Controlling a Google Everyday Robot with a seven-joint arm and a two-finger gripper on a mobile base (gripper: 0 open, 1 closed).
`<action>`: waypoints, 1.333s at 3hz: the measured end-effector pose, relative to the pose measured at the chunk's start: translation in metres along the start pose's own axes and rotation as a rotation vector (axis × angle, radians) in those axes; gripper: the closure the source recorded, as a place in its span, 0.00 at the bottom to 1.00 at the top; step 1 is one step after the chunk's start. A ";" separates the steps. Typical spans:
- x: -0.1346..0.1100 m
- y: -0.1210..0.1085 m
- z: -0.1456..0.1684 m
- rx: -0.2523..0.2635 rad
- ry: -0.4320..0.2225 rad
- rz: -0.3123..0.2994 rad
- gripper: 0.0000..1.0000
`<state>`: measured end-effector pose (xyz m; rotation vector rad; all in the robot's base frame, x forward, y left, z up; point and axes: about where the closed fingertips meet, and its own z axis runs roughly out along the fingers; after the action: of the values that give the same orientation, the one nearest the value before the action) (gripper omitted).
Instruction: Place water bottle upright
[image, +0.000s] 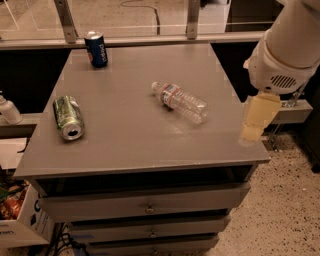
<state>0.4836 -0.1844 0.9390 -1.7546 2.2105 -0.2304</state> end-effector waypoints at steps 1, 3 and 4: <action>-0.011 -0.010 0.027 -0.009 0.023 0.018 0.00; -0.032 -0.021 0.073 -0.048 0.057 0.060 0.00; -0.042 -0.027 0.091 -0.062 0.069 0.086 0.00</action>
Offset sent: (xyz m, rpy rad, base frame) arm 0.0572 0.0347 -0.0629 -0.0190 0.0688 -0.0717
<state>0.5478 -0.1442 0.8677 -1.7025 2.3600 -0.2076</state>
